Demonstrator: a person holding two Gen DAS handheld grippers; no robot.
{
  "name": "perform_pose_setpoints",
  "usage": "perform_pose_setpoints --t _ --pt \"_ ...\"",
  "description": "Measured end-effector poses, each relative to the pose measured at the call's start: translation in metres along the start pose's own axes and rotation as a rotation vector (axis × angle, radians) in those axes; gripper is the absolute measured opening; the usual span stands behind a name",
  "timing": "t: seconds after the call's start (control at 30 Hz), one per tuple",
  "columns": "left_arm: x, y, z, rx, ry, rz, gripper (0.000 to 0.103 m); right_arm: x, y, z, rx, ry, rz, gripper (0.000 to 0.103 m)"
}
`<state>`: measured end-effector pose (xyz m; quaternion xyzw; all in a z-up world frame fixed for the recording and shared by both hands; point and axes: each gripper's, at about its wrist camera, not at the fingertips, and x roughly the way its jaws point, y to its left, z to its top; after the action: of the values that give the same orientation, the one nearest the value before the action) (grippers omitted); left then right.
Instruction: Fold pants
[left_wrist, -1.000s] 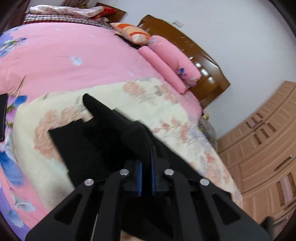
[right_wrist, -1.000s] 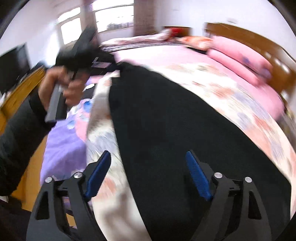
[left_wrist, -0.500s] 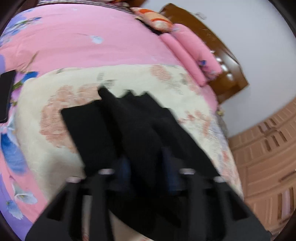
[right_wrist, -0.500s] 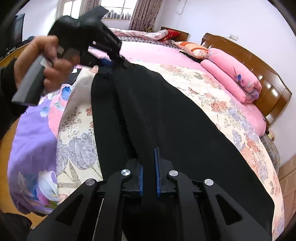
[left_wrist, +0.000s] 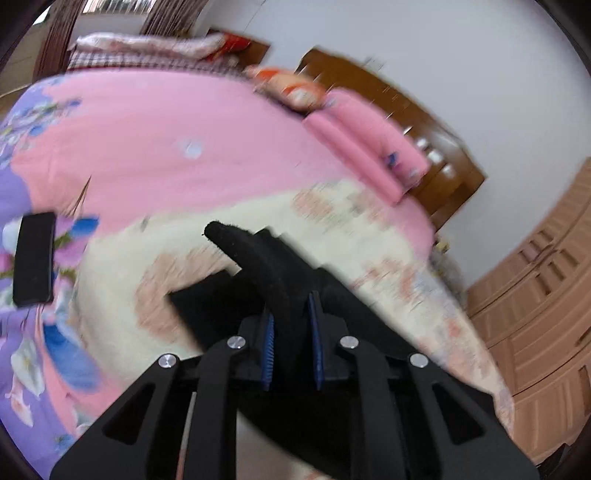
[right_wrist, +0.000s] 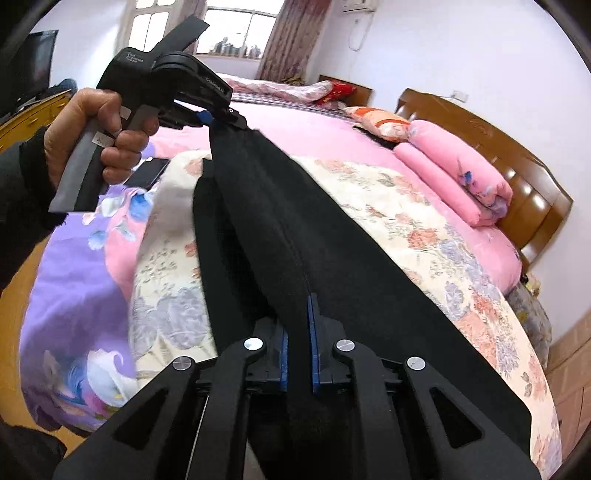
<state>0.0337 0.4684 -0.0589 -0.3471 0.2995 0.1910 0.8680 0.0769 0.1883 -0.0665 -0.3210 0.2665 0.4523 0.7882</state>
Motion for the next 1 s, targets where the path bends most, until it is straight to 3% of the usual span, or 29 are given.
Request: perform_pose_setpoints --t 0.07,0.13,0.2,0.37,0.43,0.53,0.57,0.6,0.63,0.67,0.7,0.77,0.8,0.87,0.93,1.0 --pt "0.025 0.025 -0.011 -0.075 0.072 0.01 0.017 0.018 0.006 -0.006 -0.011 0.046 0.025 0.01" --pt "0.031 0.045 -0.021 -0.131 0.051 -0.056 0.018 0.024 0.013 -0.012 -0.026 0.055 0.022 0.01" --pt "0.026 0.045 -0.02 -0.13 0.03 -0.072 0.018 0.019 0.012 -0.009 -0.022 0.05 0.017 0.01" --pt "0.015 0.015 -0.015 -0.01 0.007 0.044 0.018 0.005 0.011 -0.002 -0.021 0.023 -0.003 0.01" --pt "0.024 0.019 -0.019 -0.03 0.026 0.076 0.019 0.02 0.016 -0.01 -0.023 0.066 0.02 0.01" --pt "0.026 0.024 -0.023 -0.045 0.017 0.076 0.025 0.022 0.02 -0.014 -0.017 0.058 0.018 0.013" --pt "0.024 0.023 -0.023 -0.035 0.012 0.081 0.03 0.021 0.019 -0.013 -0.008 0.059 0.043 0.024" --pt "0.021 0.021 -0.022 -0.017 0.007 0.118 0.043 0.019 0.016 -0.012 0.009 0.068 0.095 0.029" --pt "0.016 0.018 -0.021 -0.001 -0.004 0.182 0.066 0.017 0.012 -0.011 0.027 0.075 0.14 0.032" --pt "0.01 0.017 -0.02 0.011 -0.022 0.241 0.076 0.008 0.002 -0.01 0.08 0.068 0.245 0.044" --pt "-0.005 0.009 -0.02 0.04 -0.086 0.352 0.08 -0.001 -0.01 -0.011 0.13 0.047 0.323 0.064" --pt "-0.031 -0.013 -0.024 0.123 -0.189 0.451 0.08 -0.031 -0.042 -0.019 0.238 -0.049 0.415 0.075" --pt "-0.044 -0.032 -0.03 0.193 -0.222 0.431 0.081 -0.041 -0.055 -0.023 0.268 -0.074 0.413 0.075" --pt "-0.055 -0.062 -0.044 0.298 -0.205 0.322 0.081 -0.053 -0.085 -0.033 0.332 -0.093 0.348 0.075" --pt "-0.051 -0.098 -0.068 0.434 -0.131 0.191 0.081 -0.052 -0.112 -0.046 0.395 -0.059 0.232 0.075" --pt "-0.032 -0.13 -0.098 0.576 -0.032 0.145 0.081 -0.042 -0.122 -0.054 0.43 0.014 0.152 0.074"
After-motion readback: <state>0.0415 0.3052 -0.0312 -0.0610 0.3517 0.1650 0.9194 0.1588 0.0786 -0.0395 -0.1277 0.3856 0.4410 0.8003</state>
